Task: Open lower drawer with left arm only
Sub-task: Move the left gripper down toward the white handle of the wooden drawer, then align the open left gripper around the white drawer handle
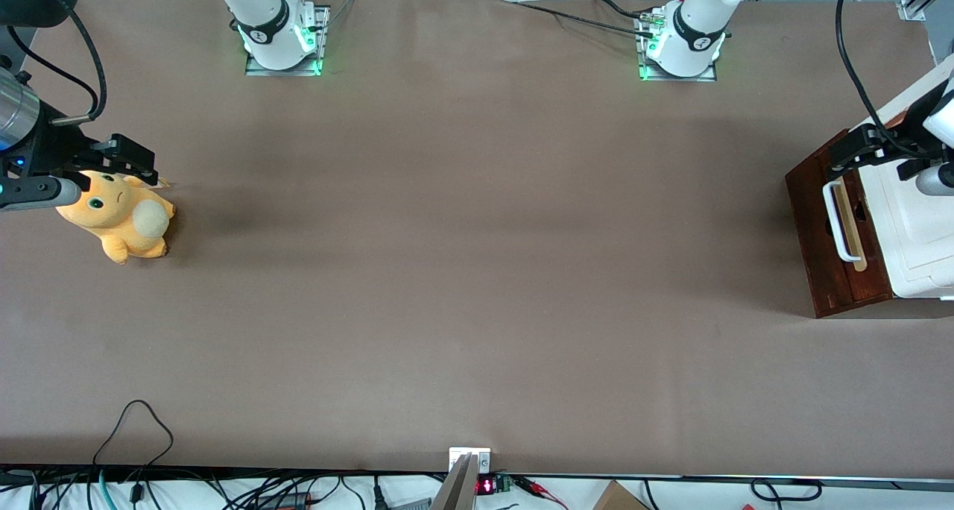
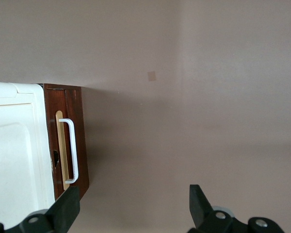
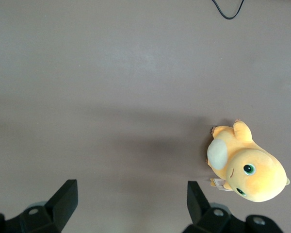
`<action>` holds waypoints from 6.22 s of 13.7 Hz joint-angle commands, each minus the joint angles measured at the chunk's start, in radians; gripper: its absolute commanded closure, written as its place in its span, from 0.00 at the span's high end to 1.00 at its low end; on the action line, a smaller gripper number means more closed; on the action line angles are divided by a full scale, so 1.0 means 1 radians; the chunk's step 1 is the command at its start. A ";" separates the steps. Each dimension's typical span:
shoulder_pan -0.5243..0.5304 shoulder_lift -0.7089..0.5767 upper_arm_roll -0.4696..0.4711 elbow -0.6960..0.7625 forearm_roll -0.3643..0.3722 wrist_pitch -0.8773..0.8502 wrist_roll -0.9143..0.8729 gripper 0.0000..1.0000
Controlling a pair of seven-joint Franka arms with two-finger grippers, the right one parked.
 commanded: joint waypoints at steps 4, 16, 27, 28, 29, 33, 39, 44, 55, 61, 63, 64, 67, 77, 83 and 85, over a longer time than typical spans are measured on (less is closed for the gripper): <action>0.001 -0.018 0.004 -0.015 -0.015 0.004 -0.006 1.00; 0.015 0.092 0.013 -0.015 0.026 0.002 -0.016 1.00; -0.045 0.194 -0.021 -0.093 0.466 -0.040 -0.061 1.00; -0.054 0.192 -0.025 -0.130 0.532 -0.041 -0.083 1.00; -0.054 0.192 -0.027 -0.171 0.588 -0.039 -0.109 1.00; -0.088 0.241 -0.027 -0.262 0.769 -0.039 -0.202 1.00; -0.138 0.420 -0.027 -0.265 0.994 -0.086 -0.347 1.00; -0.148 0.491 -0.027 -0.271 1.099 -0.080 -0.495 1.00; -0.169 0.534 -0.027 -0.389 1.219 -0.064 -0.661 1.00; -0.166 0.531 -0.027 -0.463 1.220 -0.067 -0.703 1.00; -0.160 0.533 -0.027 -0.470 1.225 -0.067 -0.703 1.00; -0.157 0.533 -0.025 -0.474 1.226 -0.067 -0.703 1.00; -0.151 0.534 -0.025 -0.492 1.246 -0.067 -0.701 1.00; -0.105 0.534 -0.025 -0.501 1.246 -0.065 -0.695 0.97; -0.085 0.542 -0.025 -0.521 1.248 -0.068 -0.700 0.92; -0.085 0.542 -0.025 -0.521 1.248 -0.068 -0.701 0.90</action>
